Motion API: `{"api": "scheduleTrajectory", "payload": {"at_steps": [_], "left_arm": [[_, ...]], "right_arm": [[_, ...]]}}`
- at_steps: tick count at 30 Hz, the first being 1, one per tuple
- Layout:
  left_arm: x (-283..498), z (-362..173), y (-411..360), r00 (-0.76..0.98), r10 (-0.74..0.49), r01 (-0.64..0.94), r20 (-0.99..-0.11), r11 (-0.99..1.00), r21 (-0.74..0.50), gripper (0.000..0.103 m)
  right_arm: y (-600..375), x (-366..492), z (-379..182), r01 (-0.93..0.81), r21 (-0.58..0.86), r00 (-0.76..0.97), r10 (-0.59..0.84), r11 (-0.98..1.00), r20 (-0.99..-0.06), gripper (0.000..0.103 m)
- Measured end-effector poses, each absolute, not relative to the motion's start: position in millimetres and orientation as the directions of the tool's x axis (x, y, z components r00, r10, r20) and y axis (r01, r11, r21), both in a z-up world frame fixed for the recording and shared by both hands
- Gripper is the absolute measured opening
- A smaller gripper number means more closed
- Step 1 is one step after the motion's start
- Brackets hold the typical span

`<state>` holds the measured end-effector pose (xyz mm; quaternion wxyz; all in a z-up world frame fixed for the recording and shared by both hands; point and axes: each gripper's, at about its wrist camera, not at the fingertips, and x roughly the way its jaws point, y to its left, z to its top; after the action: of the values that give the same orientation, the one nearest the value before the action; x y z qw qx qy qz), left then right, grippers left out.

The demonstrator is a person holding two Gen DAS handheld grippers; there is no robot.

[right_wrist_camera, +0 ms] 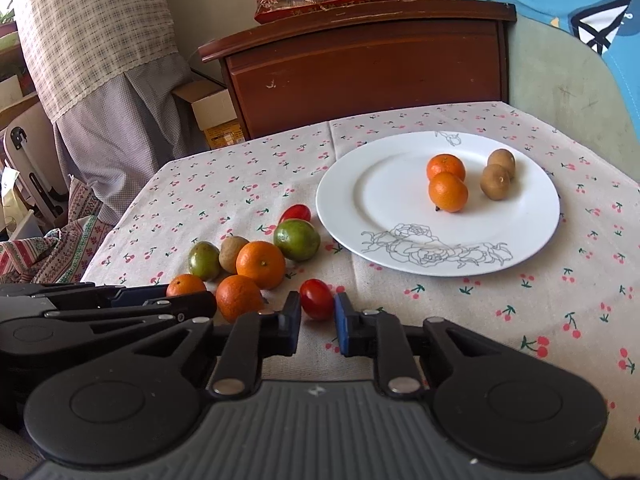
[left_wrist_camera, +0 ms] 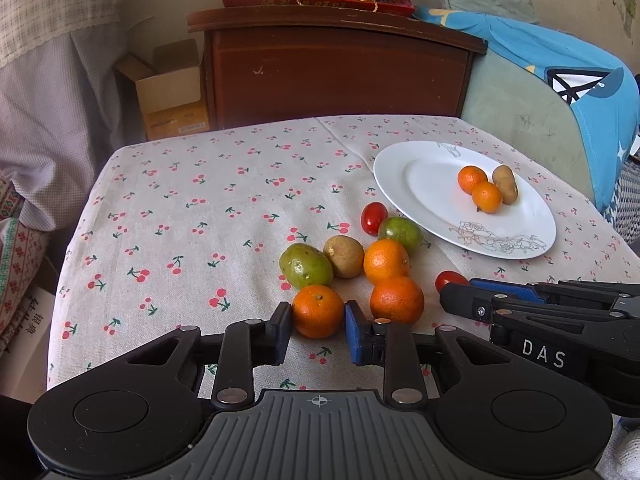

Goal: Organize fruits
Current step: 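Grasp a third mandarin with the left gripper while the right gripper approaches a cherry tomato, then grasp a red cherry tomato with the right gripper while the left gripper lifts its mandarin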

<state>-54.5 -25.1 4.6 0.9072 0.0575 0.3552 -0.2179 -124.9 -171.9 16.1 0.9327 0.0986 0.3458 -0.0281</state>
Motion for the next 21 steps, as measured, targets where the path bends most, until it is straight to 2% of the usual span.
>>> {"api": "scheduleTrajectory", "payload": {"at_steps": [21], "left_arm": [[-62, 23, -17, 0.682, -0.356, 0.407, -0.639, 0.910, -0.073, 0.026]], "right_arm": [[-172, -141, 36, 0.120, 0.170, 0.787, 0.010, 0.978, -0.617, 0.018]]}}
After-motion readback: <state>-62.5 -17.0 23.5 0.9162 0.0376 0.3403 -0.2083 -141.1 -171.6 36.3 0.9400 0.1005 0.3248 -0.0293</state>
